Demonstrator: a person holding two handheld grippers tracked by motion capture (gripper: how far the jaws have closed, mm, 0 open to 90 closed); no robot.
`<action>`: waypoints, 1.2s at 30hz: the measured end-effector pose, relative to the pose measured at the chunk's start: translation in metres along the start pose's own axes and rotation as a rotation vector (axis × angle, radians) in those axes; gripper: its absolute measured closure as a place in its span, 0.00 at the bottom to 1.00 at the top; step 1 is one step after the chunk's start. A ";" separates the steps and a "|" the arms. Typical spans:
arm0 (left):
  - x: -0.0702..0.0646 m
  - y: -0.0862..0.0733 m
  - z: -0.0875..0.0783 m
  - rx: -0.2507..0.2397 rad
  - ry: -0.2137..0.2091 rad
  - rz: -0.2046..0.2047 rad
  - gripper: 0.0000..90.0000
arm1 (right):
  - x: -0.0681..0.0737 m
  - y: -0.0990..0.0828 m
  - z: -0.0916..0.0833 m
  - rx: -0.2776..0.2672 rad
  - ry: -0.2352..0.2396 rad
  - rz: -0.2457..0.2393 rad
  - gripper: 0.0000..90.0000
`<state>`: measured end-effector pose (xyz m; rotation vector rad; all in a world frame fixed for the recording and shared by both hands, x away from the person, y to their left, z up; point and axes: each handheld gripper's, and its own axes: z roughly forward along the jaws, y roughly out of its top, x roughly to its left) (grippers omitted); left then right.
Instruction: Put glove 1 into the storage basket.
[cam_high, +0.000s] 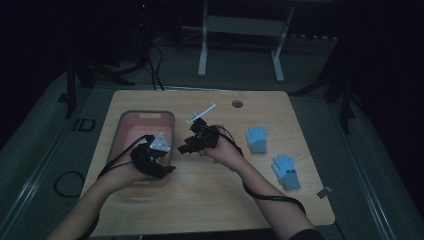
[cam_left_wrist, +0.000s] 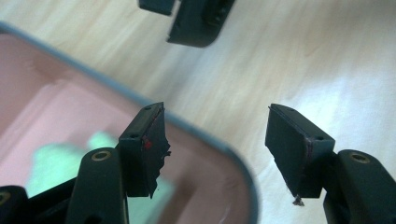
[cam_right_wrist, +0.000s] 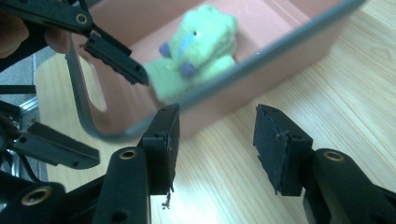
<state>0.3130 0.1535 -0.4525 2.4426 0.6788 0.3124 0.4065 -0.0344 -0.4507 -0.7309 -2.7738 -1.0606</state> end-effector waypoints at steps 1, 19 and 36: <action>-0.002 0.002 0.002 0.003 0.000 0.001 0.43 | -0.001 -0.003 -0.003 0.001 -0.008 -0.008 0.55; -0.042 0.016 0.039 0.007 -0.082 0.052 0.34 | -0.029 -0.060 -0.037 -0.020 -0.042 0.031 0.31; -0.086 0.010 0.082 0.014 -0.143 0.103 0.09 | -0.053 -0.108 -0.065 -0.137 -0.119 0.068 0.21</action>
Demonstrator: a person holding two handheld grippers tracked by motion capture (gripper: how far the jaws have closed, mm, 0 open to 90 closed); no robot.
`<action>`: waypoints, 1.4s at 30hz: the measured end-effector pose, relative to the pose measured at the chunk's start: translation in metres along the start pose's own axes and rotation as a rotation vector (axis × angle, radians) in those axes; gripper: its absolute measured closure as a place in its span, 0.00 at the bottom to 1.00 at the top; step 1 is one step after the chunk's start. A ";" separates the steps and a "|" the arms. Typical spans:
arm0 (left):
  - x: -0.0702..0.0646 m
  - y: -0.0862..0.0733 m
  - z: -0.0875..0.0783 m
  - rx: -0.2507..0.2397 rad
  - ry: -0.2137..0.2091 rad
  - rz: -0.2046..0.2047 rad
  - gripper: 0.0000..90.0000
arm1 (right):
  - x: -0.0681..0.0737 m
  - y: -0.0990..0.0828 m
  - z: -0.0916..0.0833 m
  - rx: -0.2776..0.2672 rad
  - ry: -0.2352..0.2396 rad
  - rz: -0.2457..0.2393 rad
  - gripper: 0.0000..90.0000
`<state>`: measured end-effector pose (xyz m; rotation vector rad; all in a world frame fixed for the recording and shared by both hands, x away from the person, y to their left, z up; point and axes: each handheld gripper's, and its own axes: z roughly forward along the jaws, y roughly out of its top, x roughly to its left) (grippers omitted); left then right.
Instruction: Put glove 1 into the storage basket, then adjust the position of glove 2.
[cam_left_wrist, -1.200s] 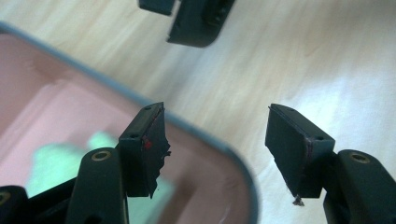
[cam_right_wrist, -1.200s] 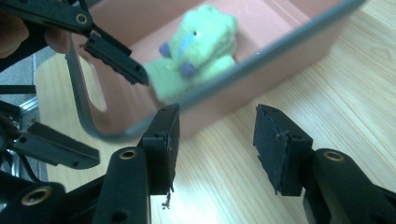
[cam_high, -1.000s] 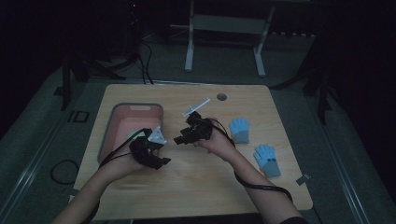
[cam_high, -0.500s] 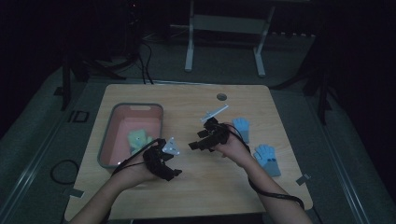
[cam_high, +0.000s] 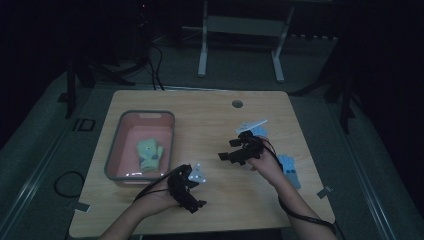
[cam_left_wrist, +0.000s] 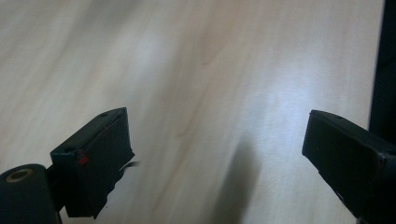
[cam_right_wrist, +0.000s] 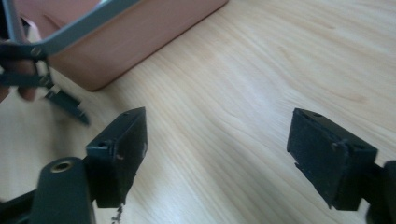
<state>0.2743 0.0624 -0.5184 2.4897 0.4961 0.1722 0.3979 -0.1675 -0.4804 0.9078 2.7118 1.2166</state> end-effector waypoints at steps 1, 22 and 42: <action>-0.003 0.000 0.002 0.000 0.009 0.008 0.09 | -0.001 -0.002 -0.002 -0.003 -0.013 0.002 0.21; -0.008 -0.022 0.027 -0.109 0.051 -0.071 0.10 | -0.018 -0.049 -0.039 -0.035 -0.138 0.019 0.13; -0.015 -0.026 0.027 -0.112 0.063 -0.044 0.10 | -0.057 -0.057 -0.065 -0.084 -0.316 0.048 0.47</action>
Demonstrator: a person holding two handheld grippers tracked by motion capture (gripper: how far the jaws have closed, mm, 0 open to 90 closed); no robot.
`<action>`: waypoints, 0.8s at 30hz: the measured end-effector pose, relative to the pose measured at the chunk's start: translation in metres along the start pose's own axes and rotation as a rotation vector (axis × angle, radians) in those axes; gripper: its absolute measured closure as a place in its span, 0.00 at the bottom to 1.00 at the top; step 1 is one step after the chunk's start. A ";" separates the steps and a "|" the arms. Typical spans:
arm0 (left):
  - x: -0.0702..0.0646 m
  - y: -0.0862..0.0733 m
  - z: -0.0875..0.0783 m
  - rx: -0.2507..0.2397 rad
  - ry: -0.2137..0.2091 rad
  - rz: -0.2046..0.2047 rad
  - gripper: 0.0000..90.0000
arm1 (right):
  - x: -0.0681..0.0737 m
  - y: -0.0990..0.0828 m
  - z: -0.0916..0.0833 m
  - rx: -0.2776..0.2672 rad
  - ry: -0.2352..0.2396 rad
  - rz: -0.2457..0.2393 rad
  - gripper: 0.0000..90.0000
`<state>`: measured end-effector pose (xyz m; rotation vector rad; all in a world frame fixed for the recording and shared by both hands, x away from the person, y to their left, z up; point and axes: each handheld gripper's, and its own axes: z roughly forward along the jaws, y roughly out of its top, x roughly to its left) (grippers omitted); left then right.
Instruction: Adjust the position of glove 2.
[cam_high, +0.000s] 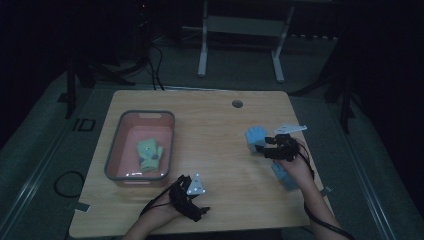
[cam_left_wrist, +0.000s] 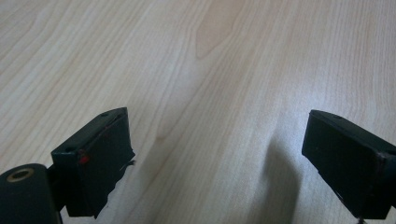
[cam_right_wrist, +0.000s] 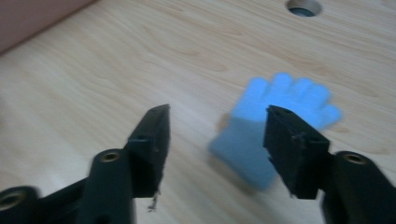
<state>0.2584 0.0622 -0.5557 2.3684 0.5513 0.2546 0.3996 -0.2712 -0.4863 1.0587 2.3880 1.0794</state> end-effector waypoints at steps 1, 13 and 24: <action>-0.001 0.000 0.000 0.005 0.001 0.002 0.10 | -0.004 0.001 0.002 0.010 -0.006 -0.002 0.47; -0.003 -0.006 -0.002 -0.004 -0.027 0.010 0.10 | -0.037 0.019 0.041 0.075 -0.076 0.001 0.56; 0.002 -0.012 -0.006 -0.028 -0.018 0.007 0.10 | -0.050 0.012 0.081 0.198 -0.071 -0.026 0.52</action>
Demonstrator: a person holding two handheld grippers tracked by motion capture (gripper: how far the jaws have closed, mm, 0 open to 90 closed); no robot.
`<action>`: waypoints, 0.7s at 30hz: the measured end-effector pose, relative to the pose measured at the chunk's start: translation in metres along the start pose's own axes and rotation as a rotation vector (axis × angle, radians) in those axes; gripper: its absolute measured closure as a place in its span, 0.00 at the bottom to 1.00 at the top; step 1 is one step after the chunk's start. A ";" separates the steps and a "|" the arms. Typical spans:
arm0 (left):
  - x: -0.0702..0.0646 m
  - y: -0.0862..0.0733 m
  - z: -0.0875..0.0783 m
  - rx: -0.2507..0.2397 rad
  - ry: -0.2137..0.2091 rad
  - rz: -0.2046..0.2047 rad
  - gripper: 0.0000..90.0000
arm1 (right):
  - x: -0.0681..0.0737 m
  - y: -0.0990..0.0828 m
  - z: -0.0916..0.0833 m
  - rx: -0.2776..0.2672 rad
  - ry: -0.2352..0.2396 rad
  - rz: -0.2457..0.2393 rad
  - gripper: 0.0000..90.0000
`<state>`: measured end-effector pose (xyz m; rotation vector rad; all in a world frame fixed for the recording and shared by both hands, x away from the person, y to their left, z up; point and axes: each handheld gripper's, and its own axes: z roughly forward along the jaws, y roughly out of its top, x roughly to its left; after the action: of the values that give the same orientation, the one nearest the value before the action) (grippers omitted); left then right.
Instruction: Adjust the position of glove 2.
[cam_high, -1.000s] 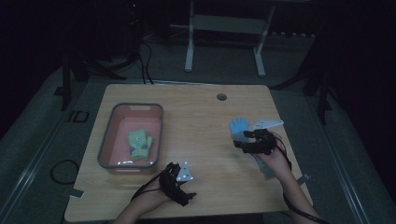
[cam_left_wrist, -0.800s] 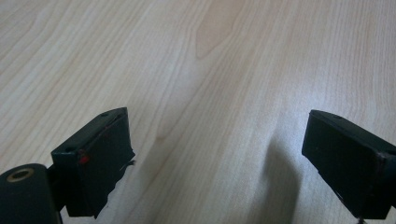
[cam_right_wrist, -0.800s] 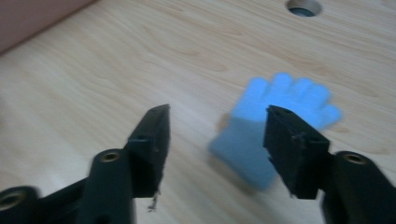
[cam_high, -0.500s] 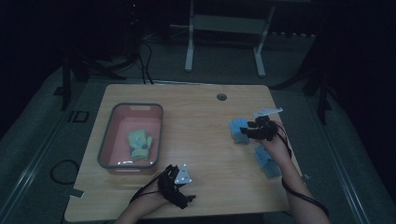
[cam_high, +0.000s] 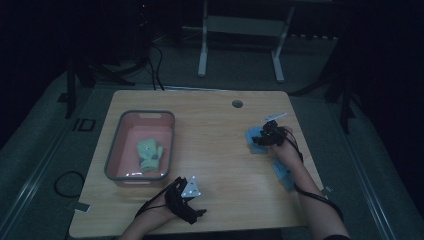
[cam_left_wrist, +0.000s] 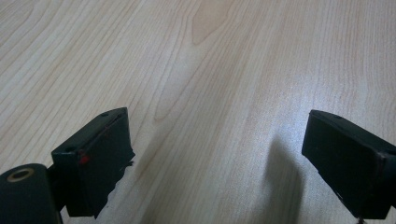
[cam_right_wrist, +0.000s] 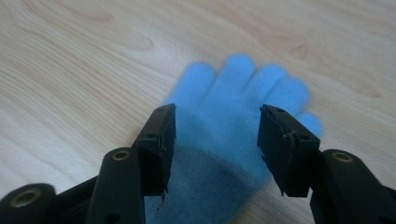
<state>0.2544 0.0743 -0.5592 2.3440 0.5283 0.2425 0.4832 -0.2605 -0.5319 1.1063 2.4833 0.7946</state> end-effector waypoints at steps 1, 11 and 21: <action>0.000 0.000 0.000 -0.003 0.000 -0.001 0.10 | 0.000 -0.001 0.004 0.012 -0.005 -0.005 0.52; 0.000 -0.001 0.001 0.002 0.005 0.005 0.10 | 0.000 -0.004 0.008 0.007 0.018 0.005 0.66; 0.001 -0.001 0.000 0.000 0.006 0.010 0.10 | 0.011 0.002 0.007 0.033 0.007 0.068 0.88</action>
<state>0.2549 0.0757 -0.5603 2.3471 0.5196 0.2545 0.4807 -0.2485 -0.5373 1.2072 2.4851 0.7797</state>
